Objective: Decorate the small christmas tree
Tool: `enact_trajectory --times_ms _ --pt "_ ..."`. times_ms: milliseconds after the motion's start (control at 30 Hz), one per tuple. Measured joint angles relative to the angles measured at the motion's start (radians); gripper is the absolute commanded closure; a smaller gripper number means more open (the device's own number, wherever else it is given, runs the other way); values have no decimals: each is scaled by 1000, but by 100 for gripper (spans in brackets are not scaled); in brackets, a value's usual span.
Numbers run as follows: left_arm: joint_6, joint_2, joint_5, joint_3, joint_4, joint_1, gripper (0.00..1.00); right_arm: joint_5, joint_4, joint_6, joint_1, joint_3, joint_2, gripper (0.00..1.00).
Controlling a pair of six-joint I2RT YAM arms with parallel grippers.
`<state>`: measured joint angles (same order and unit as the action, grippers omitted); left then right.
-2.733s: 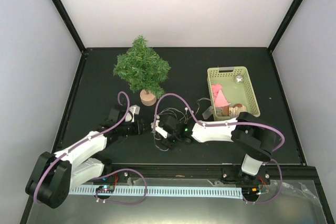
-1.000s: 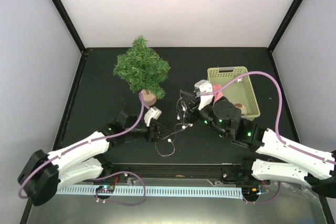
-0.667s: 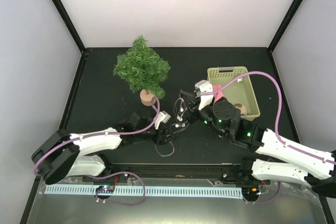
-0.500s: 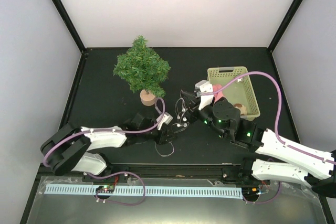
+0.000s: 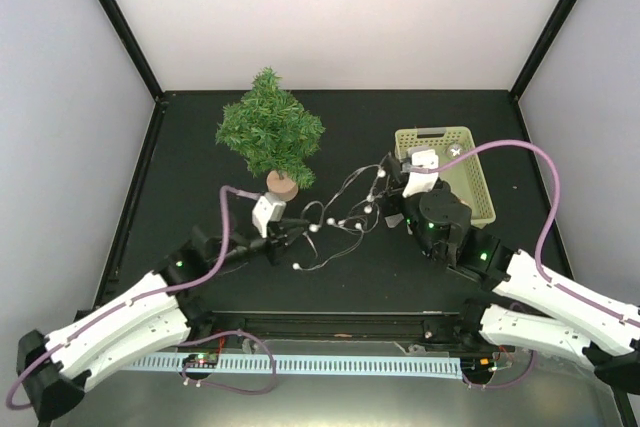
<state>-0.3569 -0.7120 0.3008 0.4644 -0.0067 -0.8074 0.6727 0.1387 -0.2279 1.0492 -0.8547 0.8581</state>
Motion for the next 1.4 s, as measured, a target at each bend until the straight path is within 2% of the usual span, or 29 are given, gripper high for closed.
enact_trajectory --times_ms 167,467,600,733,1100,1400 --pt "48 128 -169 58 -179 0 98 59 7 47 -58 11 -16 99" --pt "122 105 -414 219 -401 0 98 74 -32 148 -138 10 -50 99" --pt "117 81 -512 266 -483 2 99 30 -85 222 -171 3 -73 99" --pt "87 77 -604 274 -568 17 98 -84 -117 287 -175 -49 -76 99" --pt "-14 136 -644 239 -628 36 98 -340 -224 410 -175 -143 -15 99" --pt "-52 136 -610 193 -631 36 98 -425 -299 550 -175 -298 59 99"
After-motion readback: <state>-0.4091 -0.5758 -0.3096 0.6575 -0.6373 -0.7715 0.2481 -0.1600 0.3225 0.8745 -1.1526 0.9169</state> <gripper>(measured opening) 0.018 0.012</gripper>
